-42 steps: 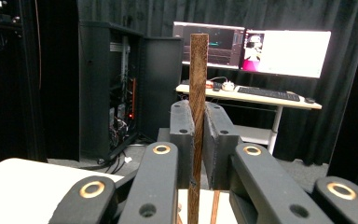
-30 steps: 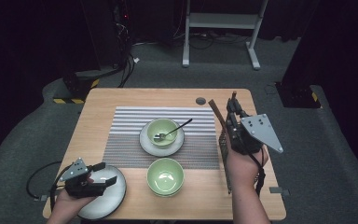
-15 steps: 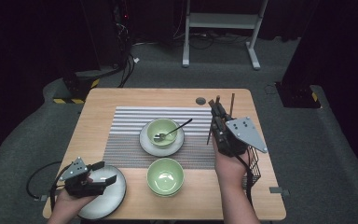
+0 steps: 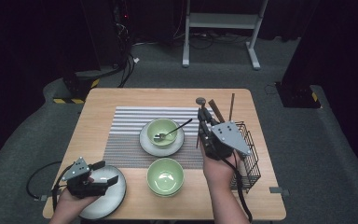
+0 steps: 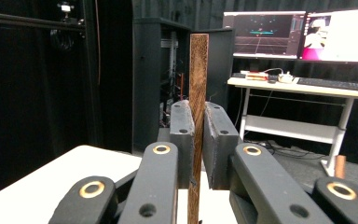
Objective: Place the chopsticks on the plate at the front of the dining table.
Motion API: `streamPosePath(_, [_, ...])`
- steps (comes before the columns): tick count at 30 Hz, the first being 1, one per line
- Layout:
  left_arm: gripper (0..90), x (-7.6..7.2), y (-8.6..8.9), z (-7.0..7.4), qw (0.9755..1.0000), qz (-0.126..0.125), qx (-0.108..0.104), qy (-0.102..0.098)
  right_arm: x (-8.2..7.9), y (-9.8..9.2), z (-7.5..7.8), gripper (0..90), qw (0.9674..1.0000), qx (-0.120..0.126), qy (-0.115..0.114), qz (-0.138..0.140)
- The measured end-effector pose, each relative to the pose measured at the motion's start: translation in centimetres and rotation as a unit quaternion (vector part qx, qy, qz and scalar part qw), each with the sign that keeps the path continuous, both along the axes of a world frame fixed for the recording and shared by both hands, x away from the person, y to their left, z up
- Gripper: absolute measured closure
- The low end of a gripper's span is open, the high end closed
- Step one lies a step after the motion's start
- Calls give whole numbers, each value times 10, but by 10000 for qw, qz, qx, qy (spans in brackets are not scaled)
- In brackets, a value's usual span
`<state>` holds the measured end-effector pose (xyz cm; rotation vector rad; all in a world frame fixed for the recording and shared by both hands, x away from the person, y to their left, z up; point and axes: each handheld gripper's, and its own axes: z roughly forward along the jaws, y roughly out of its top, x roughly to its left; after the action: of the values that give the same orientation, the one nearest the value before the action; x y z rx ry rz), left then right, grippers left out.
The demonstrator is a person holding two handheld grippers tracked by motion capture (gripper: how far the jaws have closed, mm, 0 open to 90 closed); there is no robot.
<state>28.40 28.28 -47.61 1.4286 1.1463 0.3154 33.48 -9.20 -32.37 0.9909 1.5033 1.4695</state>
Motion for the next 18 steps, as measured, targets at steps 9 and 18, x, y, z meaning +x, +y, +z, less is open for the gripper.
streamPosePath(9, [146,4,-5,3,10000,-3,-11,-49,2,10,-11,830,9999,-28,4,160])
streamPosePath(18, [155,15,-13,10,10000,13,-16,-8,6,21,-18,829,9994,-82,103,330])
